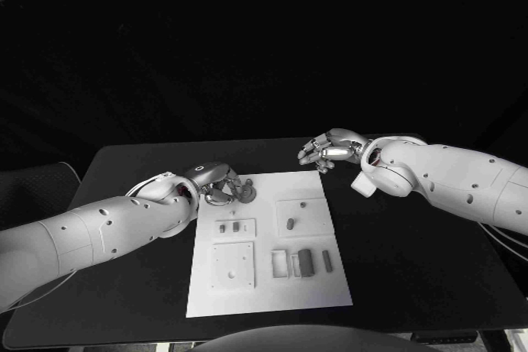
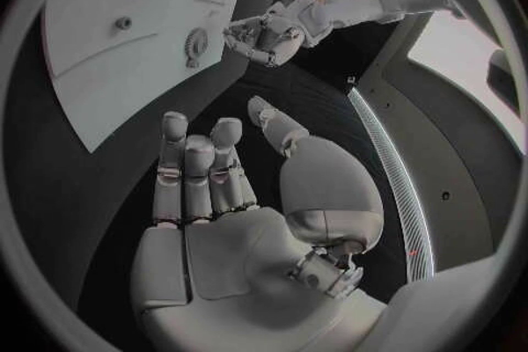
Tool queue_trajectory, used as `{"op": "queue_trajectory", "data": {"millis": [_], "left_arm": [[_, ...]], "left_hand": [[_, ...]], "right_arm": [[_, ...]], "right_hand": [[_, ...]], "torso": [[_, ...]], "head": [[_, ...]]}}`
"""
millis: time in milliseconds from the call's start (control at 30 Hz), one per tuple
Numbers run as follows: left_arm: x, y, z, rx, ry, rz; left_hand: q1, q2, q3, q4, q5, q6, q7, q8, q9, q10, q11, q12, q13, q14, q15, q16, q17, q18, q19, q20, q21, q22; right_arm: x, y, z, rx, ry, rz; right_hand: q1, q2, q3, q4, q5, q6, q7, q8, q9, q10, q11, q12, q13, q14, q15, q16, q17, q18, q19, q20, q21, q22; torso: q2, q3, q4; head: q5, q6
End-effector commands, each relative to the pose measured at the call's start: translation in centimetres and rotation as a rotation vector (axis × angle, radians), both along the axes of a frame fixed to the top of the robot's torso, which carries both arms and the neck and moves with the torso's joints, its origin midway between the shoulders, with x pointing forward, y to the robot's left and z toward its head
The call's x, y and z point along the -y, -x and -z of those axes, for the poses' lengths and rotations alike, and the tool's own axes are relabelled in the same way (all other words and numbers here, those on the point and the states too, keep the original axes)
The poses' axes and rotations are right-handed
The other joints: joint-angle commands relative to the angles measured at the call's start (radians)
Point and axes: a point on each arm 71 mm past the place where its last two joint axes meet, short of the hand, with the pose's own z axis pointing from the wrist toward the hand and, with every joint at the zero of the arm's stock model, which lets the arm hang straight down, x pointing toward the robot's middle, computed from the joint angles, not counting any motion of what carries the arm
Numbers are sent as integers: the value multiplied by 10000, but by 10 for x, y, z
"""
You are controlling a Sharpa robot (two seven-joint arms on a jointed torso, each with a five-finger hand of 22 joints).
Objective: Assemble the parts on the task board
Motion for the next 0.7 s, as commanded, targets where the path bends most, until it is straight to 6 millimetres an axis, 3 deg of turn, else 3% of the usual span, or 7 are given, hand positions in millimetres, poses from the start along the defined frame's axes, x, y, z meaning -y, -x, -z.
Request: {"op": "queue_trajectory", "data": {"millis": [33,700], "left_arm": [[-4,0,1,-167,-7,-2],[-13,10,15,-408,-953,397]], "left_hand": [[-41,-47,4,-21,31,58,23,61,5,86,-15,-67,20,39,-42,12,-21,1150,-7,-82,-22,151],[-22,-56,-28,-46,18,46,20,61,-2,100,-14,-104,37,17,-40,-8,-51,1123,-37,-95,-58,150]], "right_arm": [[-1,1,0,28,19,-107],[0,0,0,17,32,-94]], "right_hand": [[-70,17,24,22,-10,444,368,-48,-17,-1693,401,50,-16,-64,-19,-17,-14,140,83,13,-24,167],[-69,19,26,22,-10,443,368,-50,-18,-1694,401,51,-19,-64,-19,-17,-15,140,83,12,-23,167]], "torso": [[-2,5,4],[16,-8,-9]], "head": [[-5,-1],[41,-72]]}}
